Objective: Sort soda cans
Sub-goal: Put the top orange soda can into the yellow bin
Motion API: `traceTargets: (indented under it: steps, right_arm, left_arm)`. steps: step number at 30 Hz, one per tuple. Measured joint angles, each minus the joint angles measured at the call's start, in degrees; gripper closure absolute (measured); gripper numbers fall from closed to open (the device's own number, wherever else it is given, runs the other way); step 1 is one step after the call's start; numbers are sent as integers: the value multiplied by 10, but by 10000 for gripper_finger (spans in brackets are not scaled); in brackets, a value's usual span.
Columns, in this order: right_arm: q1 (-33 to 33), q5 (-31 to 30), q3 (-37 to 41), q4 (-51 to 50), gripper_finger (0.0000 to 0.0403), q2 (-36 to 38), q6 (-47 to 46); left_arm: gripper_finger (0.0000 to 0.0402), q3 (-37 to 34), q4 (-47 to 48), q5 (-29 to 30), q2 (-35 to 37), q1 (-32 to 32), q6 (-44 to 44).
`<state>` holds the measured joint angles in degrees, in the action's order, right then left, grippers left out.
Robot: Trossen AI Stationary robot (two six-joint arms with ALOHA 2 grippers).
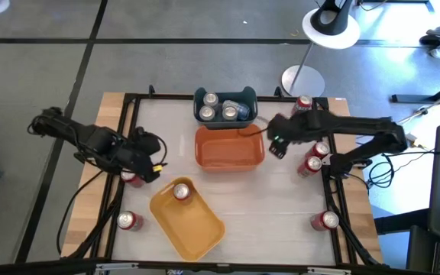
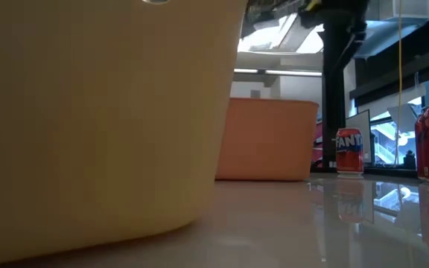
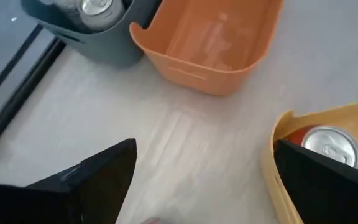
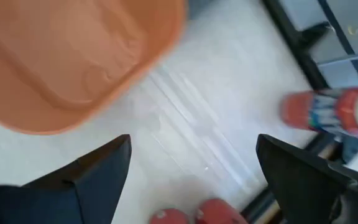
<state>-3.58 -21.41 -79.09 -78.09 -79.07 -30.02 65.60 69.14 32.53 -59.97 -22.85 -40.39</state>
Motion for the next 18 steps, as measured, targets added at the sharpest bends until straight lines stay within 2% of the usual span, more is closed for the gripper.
traceTargets:
  steps: [5,10,15,18]
  right_arm:
    - [-85,-18,0,3,56,46,6]
    - [-223,-21,0,18,56,50,72]
    - [-351,-7,0,99,56,29,144]
    - [-404,12,0,130,56,12,172]
  left_arm:
    - [36,-71,-76,19,36,15,-12]
    - [36,-111,-148,24,37,28,-5]
    - [35,-118,-183,24,26,31,0]
    - [35,-118,-201,26,20,31,1]
